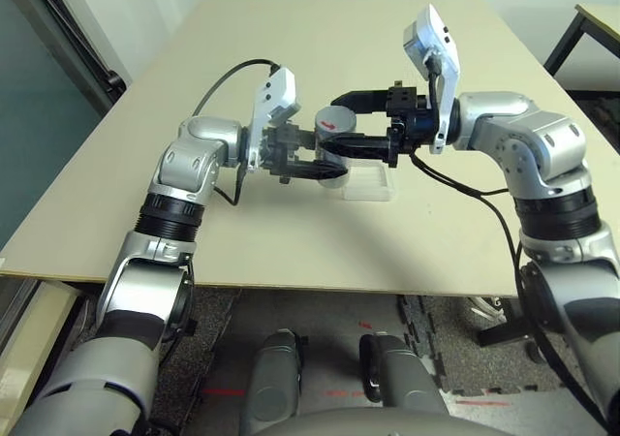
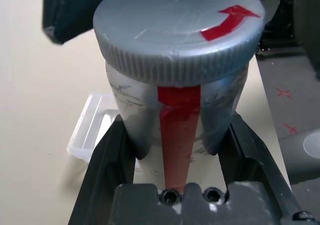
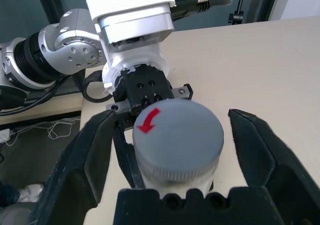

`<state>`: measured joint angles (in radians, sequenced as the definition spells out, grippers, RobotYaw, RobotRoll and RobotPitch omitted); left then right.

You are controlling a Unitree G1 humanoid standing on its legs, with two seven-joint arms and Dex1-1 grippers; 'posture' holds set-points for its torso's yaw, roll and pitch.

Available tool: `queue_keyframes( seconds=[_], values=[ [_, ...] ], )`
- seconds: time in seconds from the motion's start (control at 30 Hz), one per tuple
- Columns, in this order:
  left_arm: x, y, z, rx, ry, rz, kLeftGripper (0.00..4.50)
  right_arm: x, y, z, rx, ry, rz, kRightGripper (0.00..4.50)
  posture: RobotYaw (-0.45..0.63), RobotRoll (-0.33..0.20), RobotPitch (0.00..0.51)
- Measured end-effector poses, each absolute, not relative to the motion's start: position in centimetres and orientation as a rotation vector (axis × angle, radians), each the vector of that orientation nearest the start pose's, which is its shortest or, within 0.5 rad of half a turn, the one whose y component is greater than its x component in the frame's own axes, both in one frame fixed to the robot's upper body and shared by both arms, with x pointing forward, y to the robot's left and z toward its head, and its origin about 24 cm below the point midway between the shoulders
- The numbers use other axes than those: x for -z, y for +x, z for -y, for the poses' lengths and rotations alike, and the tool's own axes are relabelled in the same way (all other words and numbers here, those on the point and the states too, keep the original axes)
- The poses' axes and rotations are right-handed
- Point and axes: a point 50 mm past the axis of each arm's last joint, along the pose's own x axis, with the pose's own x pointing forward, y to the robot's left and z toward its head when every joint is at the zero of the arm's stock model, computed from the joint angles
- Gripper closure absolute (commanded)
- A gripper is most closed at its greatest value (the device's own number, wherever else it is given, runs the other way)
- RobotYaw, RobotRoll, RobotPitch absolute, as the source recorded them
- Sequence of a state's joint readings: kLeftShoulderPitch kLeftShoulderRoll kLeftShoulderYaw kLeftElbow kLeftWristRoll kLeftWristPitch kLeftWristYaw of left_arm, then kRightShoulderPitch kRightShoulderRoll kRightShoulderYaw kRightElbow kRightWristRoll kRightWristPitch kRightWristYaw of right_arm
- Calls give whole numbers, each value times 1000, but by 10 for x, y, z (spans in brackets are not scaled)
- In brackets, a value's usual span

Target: Pour the medicine from the bottle into the box.

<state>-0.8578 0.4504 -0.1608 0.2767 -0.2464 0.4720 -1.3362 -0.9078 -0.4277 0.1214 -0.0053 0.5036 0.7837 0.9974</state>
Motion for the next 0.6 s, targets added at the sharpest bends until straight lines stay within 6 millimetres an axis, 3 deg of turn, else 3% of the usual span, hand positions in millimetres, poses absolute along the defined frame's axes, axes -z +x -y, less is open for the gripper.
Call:
queue_keyframes(
  seconds=[0.03,0.1,0.3,0.6],
  values=[
    [-195,334,-120,1448,302,-142,2036,-242,315,91,-1351,-138,-28,1376,85,0,85],
    [-196,334,-120,1451,303,-140,2036,-242,315,91,-1352,-139,-25,1900,85,0,85],
    [-199,332,-119,1459,313,-140,2036,-242,317,93,-1417,-136,9,1899,99,0,79],
    [-220,328,-109,1522,348,-96,2036,-257,339,103,-1719,-144,108,1899,129,0,93]
  ],
)
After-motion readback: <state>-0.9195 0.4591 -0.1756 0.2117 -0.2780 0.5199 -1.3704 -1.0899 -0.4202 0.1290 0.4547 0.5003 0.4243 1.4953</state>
